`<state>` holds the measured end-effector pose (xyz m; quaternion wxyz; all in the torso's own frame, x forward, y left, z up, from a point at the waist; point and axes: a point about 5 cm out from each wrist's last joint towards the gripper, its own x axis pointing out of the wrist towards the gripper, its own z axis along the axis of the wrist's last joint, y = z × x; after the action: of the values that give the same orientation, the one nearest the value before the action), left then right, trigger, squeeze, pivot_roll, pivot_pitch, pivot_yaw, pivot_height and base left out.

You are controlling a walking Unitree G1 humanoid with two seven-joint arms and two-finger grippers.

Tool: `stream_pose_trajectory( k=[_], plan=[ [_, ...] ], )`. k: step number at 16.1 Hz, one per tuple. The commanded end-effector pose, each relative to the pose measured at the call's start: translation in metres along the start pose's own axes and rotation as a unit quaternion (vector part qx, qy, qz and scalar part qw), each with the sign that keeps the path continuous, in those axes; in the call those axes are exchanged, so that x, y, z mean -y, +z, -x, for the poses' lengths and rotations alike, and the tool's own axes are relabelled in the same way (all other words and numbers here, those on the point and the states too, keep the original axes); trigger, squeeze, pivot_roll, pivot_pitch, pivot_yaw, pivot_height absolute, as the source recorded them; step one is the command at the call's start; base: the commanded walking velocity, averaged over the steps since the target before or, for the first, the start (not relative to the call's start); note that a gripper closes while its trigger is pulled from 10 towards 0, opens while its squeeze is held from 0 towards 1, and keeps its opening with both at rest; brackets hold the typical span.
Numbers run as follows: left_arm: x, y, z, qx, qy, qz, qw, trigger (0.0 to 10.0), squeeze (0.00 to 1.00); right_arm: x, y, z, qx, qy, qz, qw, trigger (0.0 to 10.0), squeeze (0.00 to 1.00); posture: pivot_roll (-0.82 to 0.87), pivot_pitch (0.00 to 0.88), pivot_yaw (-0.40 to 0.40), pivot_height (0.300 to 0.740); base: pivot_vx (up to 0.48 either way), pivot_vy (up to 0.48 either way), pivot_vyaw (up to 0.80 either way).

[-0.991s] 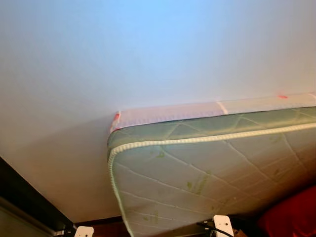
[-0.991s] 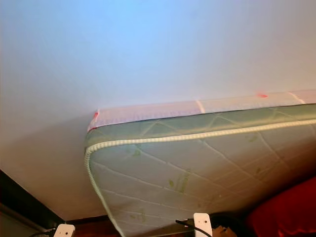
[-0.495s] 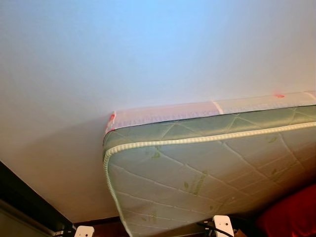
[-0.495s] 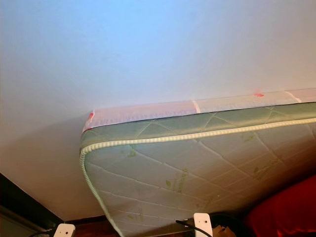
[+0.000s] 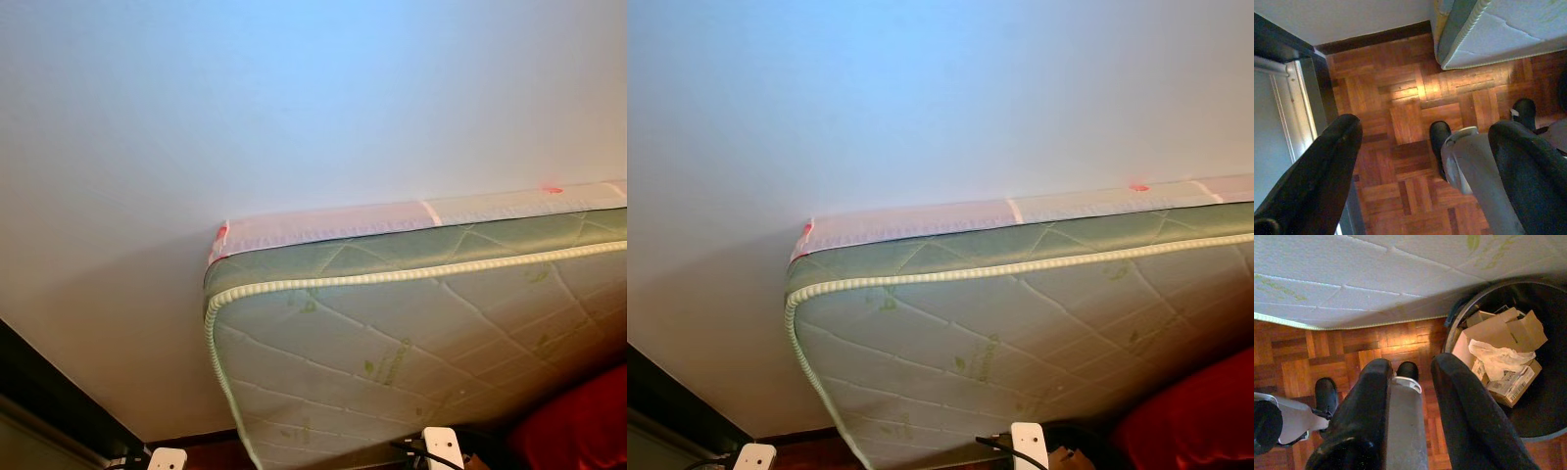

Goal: Clean up the room

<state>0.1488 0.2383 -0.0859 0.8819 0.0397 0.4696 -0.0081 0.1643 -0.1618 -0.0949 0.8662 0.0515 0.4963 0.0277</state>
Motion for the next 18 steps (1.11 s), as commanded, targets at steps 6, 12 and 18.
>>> stream_pose_trajectory(
  k=[6, 12, 18],
  plan=[
    [0.0000, -0.0028, 0.0008, -0.001, 0.000, 0.003, 1.000, 10.0, 0.00, 0.0018, -0.0002, 0.0003, 0.000, -0.002, 0.000, 1.000, 10.0, 0.00, 0.05, 0.000, -0.022, 0.740, 0.000, 0.000, 0.00],
    [-0.0001, -0.0027, 0.0008, 0.000, 0.001, 0.004, 1.000, 10.0, 0.00, 0.0018, -0.0004, 0.0003, -0.003, -0.002, 0.002, 1.000, 10.0, 0.00, 0.05, 0.000, -0.022, 0.740, 0.000, 0.000, 0.00],
    [-0.0005, -0.0025, 0.0009, 0.002, 0.002, 0.007, 1.000, 10.0, 0.00, 0.0014, -0.0005, 0.0002, -0.003, -0.002, 0.001, 1.000, 10.0, 0.00, 0.05, 0.000, -0.022, 0.740, -0.122, 0.000, 0.00]
  ],
)
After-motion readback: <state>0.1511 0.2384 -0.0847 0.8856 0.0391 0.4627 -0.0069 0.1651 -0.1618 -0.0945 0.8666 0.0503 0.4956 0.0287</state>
